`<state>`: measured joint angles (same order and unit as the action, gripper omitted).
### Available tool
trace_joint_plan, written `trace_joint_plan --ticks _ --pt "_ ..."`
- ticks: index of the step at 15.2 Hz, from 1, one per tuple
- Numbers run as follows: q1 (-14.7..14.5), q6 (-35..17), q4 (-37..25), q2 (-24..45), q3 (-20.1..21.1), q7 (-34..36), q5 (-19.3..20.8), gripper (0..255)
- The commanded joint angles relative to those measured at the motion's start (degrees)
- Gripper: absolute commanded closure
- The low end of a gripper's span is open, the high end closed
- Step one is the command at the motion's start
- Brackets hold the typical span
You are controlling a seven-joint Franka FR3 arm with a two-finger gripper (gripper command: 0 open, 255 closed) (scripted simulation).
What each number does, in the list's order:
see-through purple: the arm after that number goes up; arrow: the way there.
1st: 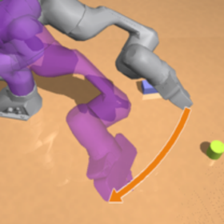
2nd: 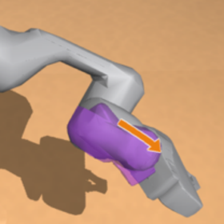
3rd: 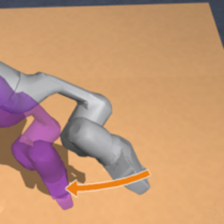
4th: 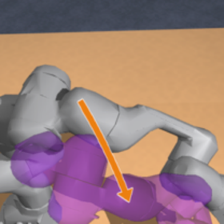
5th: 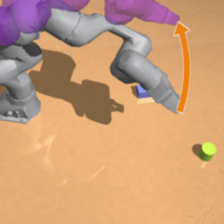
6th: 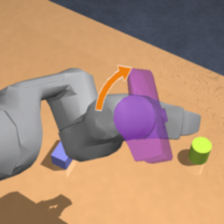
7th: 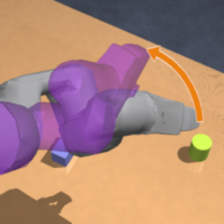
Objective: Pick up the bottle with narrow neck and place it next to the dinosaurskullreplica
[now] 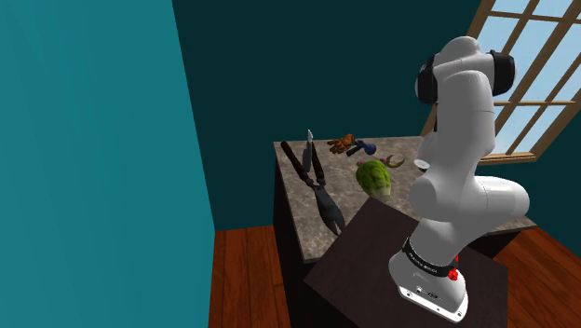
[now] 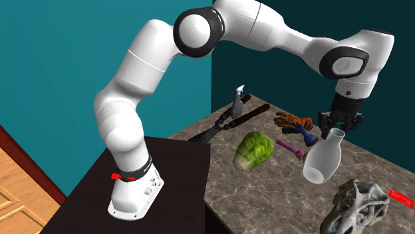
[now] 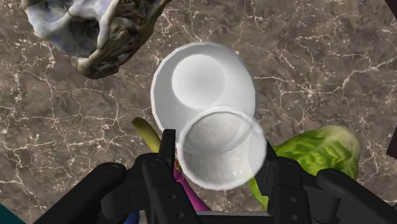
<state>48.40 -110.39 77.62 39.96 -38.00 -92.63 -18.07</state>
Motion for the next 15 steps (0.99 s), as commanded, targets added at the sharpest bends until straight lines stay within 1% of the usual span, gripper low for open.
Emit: trace_joint_plan --ticks 1,15 --pt "0.18 -1.25 0.48 0.78 0.3 -0.13 -0.4 255" --pt "0.72 -9.07 4.34 5.18 2.27 -0.92 -2.78 255"
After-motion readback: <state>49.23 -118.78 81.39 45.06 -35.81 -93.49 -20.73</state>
